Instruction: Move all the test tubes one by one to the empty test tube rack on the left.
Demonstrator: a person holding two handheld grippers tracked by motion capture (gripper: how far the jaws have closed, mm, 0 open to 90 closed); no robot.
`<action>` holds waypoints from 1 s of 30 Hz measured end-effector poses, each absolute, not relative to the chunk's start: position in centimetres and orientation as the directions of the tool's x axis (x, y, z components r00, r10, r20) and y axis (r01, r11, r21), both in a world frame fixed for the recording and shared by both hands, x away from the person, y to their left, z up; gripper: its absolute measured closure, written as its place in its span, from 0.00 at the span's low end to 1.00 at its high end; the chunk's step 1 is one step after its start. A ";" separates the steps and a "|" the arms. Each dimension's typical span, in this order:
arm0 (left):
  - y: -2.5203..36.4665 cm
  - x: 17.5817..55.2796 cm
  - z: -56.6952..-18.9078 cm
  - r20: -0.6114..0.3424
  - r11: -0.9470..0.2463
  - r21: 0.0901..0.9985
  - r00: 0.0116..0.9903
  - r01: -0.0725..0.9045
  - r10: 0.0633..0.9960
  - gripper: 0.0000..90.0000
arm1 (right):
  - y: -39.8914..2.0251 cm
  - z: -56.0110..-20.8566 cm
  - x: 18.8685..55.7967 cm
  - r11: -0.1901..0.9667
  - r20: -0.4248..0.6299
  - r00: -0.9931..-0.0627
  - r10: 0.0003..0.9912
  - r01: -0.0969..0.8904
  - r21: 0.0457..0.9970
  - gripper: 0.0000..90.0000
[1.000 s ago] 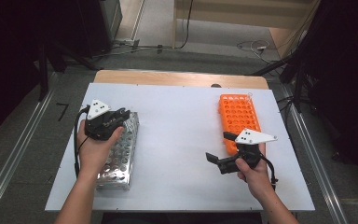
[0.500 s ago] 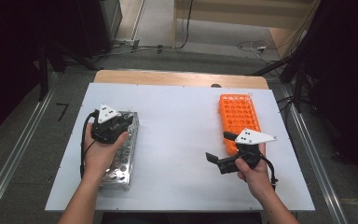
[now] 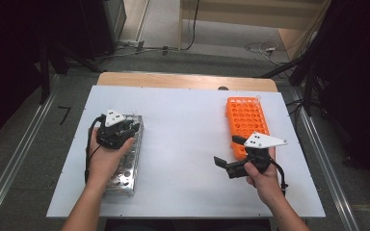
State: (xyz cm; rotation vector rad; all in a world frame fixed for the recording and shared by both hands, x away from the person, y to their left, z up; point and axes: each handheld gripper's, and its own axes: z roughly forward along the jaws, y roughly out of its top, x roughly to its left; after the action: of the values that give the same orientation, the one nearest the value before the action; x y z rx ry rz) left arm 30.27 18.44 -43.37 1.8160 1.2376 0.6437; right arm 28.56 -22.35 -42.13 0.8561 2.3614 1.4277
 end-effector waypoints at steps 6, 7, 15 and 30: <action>18.9 29.7 -42.9 -0.094 -0.122 0.860 0.388 0.496 0.917 0.52 | -22.7 -42.1 28.7 0.338 0.089 -0.790 0.607 0.358 0.871 0.00; 18.9 29.6 -42.8 -0.105 -0.112 0.861 0.388 0.497 0.916 0.47 | -22.8 -42.1 28.8 0.337 0.088 -0.789 0.608 0.357 0.871 0.00; 18.9 28.3 -42.3 -0.148 -0.074 0.878 0.417 0.472 0.897 0.19 | -23.9 -41.9 29.4 0.319 0.095 -0.774 0.626 0.366 0.874 0.00; 17.0 26.5 -42.1 -0.192 -0.080 0.897 0.544 0.436 0.817 0.00 | -26.9 -42.4 32.4 0.273 0.110 -0.700 0.705 0.412 0.869 0.00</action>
State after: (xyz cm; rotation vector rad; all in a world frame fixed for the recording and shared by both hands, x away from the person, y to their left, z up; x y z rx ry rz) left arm 26.55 17.01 -42.06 1.7078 1.0572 0.4433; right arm 32.36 -26.94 -42.39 1.0237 2.2494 1.3959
